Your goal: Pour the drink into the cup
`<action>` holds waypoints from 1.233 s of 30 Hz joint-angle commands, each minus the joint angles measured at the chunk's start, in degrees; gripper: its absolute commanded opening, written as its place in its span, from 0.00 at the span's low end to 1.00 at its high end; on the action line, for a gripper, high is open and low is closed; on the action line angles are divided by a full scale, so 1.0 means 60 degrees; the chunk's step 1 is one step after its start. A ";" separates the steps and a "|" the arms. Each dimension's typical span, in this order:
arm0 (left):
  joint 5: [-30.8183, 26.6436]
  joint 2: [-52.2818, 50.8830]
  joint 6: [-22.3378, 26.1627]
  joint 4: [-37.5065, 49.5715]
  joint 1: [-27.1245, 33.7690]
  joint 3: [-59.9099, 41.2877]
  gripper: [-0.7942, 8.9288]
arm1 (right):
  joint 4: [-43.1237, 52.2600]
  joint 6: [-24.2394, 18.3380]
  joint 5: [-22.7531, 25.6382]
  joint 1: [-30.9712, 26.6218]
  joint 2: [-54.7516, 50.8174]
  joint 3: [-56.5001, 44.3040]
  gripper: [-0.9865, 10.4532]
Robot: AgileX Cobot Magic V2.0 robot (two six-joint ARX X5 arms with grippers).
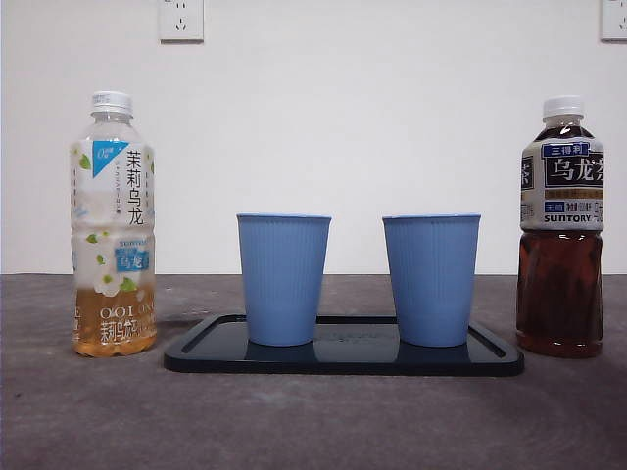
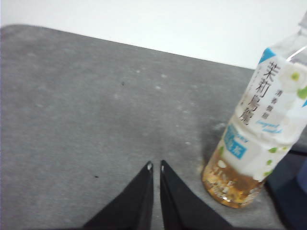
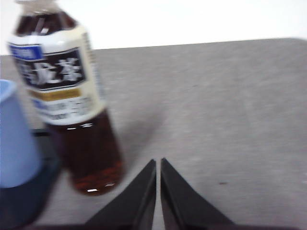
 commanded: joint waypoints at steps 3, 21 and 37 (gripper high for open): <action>0.0484 0.0000 -0.0721 -0.0109 -0.0157 0.0124 0.10 | -0.0018 0.0911 -0.0860 0.0047 -0.0011 0.0120 0.10; 0.1228 0.2193 -0.1290 -0.1592 -0.0619 0.4921 0.10 | -0.1348 0.2889 -0.1971 0.0357 0.1402 0.3712 0.10; 0.4087 0.5176 -0.0514 -0.3249 -0.1107 0.7941 0.10 | -0.4903 -0.0372 -0.4794 0.0415 0.4648 0.7956 0.10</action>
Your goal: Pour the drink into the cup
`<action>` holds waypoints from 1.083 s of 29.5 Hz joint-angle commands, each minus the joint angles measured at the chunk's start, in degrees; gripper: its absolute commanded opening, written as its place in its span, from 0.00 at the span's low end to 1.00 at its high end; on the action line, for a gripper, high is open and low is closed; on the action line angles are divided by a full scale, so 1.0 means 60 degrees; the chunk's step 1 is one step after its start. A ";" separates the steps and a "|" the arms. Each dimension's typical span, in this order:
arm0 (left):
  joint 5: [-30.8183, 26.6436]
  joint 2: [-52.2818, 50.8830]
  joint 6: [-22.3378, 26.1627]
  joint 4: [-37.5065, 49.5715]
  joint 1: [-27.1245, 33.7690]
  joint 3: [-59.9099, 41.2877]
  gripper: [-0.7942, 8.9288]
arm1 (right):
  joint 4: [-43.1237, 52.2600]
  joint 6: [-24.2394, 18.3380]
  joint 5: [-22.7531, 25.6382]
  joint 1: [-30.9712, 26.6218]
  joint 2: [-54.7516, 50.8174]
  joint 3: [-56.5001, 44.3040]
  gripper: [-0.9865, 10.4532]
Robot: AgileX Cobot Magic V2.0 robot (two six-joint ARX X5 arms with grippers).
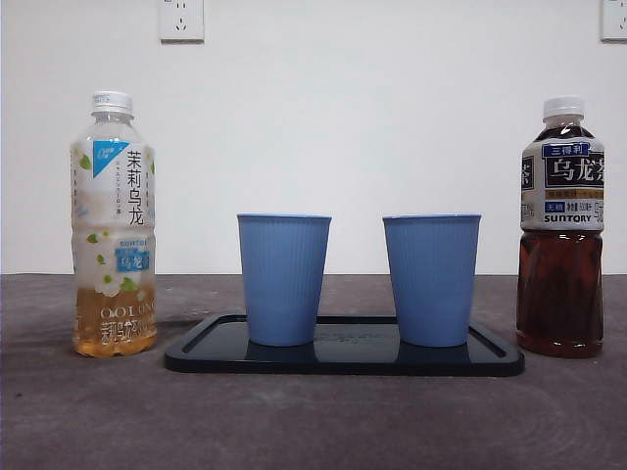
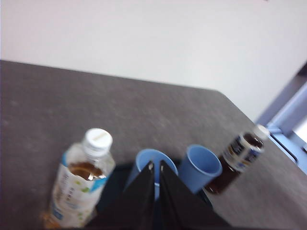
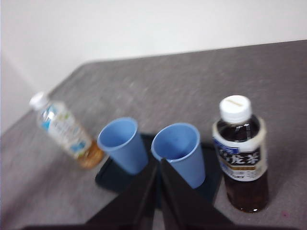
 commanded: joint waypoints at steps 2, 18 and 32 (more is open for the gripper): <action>0.0561 0.0586 0.0787 -0.0368 -0.0211 0.0484 0.10 | -0.0321 -0.1512 -0.0572 0.0175 0.0499 0.0510 0.10; 0.1024 0.1147 0.1880 -0.0321 -0.0492 0.0546 0.44 | -0.0204 -0.1690 -0.0623 0.0437 0.0557 0.0579 0.41; 0.1024 0.1173 0.1825 -0.0211 -0.0492 0.0546 0.54 | -0.0211 -0.1410 -0.0372 0.0437 0.0627 0.0576 0.56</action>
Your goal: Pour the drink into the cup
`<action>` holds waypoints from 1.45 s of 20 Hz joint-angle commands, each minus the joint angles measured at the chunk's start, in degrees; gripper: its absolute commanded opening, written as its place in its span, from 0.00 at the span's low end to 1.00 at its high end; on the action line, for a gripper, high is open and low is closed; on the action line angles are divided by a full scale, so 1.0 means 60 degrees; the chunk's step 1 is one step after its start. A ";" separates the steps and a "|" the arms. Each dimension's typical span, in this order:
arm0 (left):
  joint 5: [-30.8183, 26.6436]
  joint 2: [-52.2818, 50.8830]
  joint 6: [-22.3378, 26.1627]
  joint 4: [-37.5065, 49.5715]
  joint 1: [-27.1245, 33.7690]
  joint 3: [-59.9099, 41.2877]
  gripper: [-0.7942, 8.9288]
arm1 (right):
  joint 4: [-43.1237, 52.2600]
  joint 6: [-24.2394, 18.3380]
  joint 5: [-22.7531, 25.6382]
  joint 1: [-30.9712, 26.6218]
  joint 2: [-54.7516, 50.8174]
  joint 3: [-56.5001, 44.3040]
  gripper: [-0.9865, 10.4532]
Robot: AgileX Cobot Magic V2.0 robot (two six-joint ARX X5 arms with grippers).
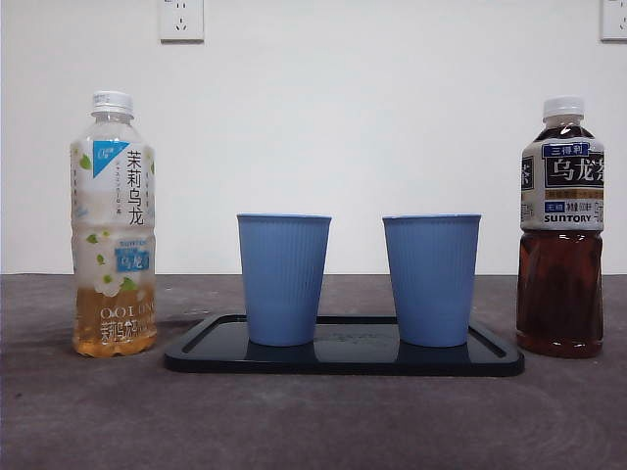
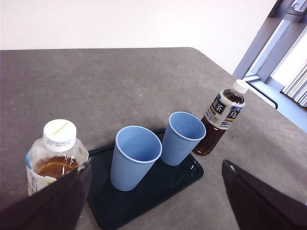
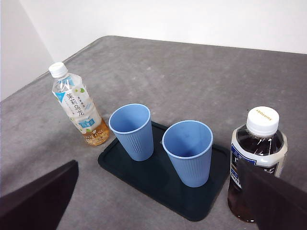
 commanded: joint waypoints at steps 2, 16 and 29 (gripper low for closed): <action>0.0033 0.0127 0.0098 0.0106 -0.0036 0.0175 0.54 | 0.0098 0.0357 0.0040 0.0040 0.0160 0.0135 0.56; 0.0029 0.0495 0.0178 -0.0765 -0.0277 0.0168 0.53 | 0.1169 0.0798 0.1566 0.0062 0.0648 -0.1158 0.55; 0.0029 0.0495 0.0637 -0.0965 -0.0466 0.0058 0.53 | 0.6736 0.2514 0.3282 0.0725 0.1082 -0.4703 0.55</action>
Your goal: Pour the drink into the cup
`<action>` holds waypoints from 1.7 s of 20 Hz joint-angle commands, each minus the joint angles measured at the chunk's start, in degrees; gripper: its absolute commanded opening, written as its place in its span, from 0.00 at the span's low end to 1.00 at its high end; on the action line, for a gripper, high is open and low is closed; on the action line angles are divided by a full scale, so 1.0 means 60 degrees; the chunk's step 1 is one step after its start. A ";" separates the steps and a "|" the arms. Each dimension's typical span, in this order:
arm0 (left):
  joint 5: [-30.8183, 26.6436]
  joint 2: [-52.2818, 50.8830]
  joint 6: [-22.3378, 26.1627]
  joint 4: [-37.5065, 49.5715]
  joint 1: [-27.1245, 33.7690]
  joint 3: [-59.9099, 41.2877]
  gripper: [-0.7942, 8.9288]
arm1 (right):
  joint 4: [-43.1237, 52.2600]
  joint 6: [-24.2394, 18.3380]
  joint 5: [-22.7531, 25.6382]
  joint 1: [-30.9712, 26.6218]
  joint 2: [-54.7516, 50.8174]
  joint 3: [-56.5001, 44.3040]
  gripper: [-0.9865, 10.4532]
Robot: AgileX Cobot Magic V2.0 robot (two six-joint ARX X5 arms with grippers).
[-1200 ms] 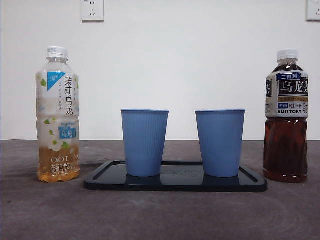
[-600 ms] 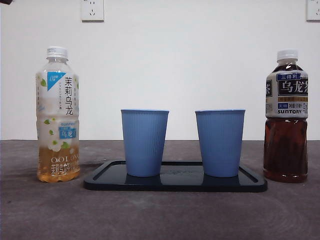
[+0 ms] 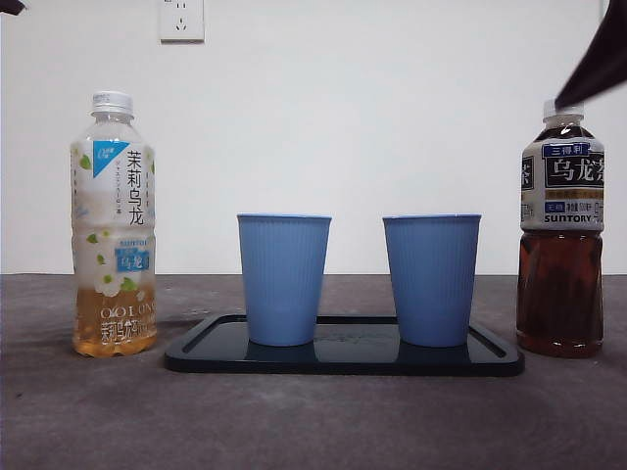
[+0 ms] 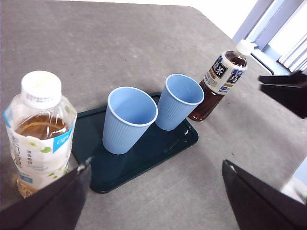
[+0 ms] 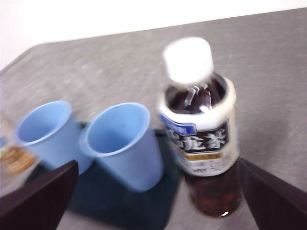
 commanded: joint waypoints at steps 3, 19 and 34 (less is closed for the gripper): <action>0.0025 0.0051 0.0280 0.0109 -0.0069 0.0058 0.53 | 0.2233 0.0419 0.1005 0.0506 0.0703 -0.0718 0.55; 0.0029 0.0058 0.0459 0.0186 -0.0248 0.0058 0.53 | 0.6838 -0.0550 0.2084 0.0805 0.4386 -0.1060 0.55; 0.0029 0.0058 0.0565 0.0182 -0.0310 0.0058 0.53 | 0.9092 -0.0954 0.2124 0.0805 0.6371 -0.1060 0.34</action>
